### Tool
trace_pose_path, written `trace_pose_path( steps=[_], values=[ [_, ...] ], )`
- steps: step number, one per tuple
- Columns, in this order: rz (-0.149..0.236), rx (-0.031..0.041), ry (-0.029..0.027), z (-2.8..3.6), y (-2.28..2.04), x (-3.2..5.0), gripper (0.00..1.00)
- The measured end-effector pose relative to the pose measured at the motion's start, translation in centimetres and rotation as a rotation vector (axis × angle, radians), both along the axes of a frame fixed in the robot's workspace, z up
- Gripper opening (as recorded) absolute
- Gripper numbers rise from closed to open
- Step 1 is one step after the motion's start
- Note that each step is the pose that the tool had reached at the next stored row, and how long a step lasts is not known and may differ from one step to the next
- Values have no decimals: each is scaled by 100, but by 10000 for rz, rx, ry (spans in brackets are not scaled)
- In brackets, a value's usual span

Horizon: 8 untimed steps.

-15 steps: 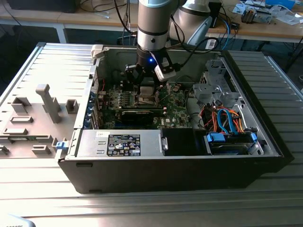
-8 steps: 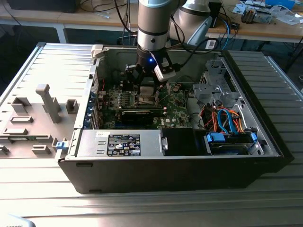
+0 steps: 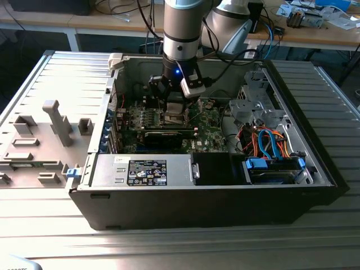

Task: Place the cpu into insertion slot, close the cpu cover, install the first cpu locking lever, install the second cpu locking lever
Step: 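Place the cpu into insertion slot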

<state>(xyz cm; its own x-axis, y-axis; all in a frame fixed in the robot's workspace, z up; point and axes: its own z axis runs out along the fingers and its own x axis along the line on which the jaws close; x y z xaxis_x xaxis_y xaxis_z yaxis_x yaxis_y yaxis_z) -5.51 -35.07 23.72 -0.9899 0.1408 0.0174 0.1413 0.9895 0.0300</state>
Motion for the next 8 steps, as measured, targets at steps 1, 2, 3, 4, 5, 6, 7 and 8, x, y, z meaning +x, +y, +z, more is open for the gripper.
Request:
trace_pose_path(
  steps=[1,2,3,4,5,6,7,8],
  values=[
    [-98,-1,0,-2,0,0,54],
    [-182,-1,0,-3,0,0,54],
    [-282,-2,0,-4,0,0,54],
    [-348,-2,0,-5,0,0,54],
    [-455,-1,0,-7,0,0,54],
    [-522,-1,0,-8,0,0,54],
    [-607,-1,0,-10,0,0,54],
    [-697,-1,0,-11,0,0,54]
  ],
)
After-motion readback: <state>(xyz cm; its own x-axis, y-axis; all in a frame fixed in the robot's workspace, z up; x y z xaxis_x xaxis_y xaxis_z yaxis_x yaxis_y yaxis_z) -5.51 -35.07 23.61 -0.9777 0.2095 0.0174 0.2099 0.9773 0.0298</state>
